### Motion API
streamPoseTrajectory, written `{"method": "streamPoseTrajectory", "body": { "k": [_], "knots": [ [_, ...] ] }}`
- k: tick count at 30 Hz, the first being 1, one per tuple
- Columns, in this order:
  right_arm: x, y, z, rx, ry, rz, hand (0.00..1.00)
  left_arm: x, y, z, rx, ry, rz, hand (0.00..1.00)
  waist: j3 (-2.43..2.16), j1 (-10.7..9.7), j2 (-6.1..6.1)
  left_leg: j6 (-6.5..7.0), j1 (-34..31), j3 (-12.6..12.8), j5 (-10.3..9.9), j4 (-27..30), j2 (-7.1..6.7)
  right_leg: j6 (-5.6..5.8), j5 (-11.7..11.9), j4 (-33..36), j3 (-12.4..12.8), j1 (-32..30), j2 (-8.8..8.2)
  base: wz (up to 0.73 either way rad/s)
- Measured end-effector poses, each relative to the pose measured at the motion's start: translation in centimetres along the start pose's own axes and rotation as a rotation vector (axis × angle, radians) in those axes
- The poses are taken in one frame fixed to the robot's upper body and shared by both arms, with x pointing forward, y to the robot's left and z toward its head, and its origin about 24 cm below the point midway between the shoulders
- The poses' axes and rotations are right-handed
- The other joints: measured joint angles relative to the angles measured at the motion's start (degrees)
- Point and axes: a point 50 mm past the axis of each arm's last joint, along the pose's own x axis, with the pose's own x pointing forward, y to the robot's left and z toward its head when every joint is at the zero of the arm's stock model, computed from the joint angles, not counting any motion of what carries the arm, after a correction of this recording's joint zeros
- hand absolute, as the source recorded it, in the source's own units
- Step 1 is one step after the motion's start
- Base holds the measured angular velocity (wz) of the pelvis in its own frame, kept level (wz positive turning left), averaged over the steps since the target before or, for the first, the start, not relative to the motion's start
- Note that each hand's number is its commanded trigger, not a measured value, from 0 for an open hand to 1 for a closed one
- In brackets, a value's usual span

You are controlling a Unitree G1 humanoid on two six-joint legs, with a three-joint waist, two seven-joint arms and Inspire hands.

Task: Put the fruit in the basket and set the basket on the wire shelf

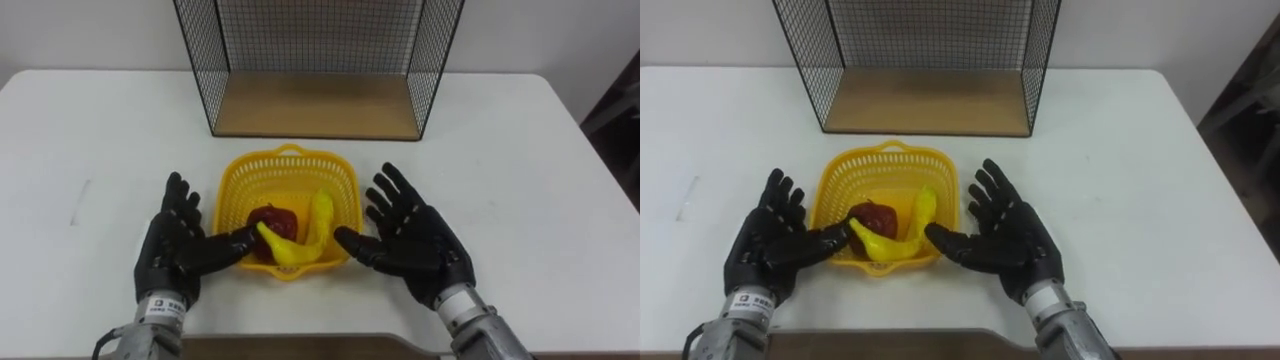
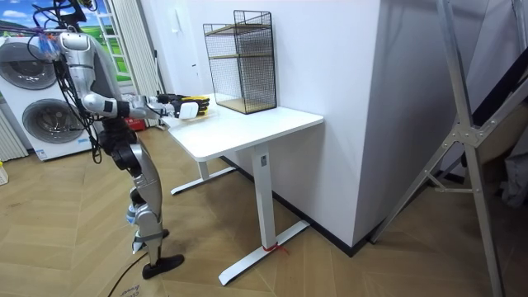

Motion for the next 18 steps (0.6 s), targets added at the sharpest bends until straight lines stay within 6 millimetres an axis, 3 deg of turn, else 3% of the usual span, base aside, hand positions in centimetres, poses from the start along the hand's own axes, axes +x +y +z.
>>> {"method": "streamPoseTrajectory", "body": {
  "k": [5,10,13,18],
  "knots": [
    [1.2,0.5,-0.3,-0.01,0.018,0.031,0.0,0.2,-0.6,0.1,-0.008,-0.006,-0.031,0.0,0.36,-0.26,-0.68,0.01,-0.27,-0.17,0.0,0.0,-0.06,0.07,0.07,-0.77,-0.02,-0.02,0.04,0.02],
    [1.6,0.9,-0.1,-0.013,0.012,0.048,0.0,0.5,-1.8,-0.1,-0.018,0.003,-0.087,0.0,0.5,-0.31,-0.43,0.01,-0.49,-0.19,0.0,-0.05,-0.08,0.07,0.1,-0.69,-0.32,0.1,-0.01,0.0],
    [1.6,1.0,-0.1,-0.014,0.013,0.046,0.0,0.5,-2.6,-0.3,-0.031,0.006,-0.119,0.0,0.86,-0.78,0.15,0.01,-0.65,-0.2,0.0,-0.13,-0.07,0.07,0.1,-0.67,-0.46,-0.04,-0.04,0.01],
    [1.8,1.1,-0.2,-0.011,0.009,0.033,0.0,0.6,-3.0,-0.4,-0.034,0.009,-0.139,0.0,0.82,-1.69,0.5,0.01,-1.36,-0.16,0.0,-0.1,-0.05,0.07,0.1,-0.64,-0.51,-0.46,-0.02,0.01]
  ]
}}
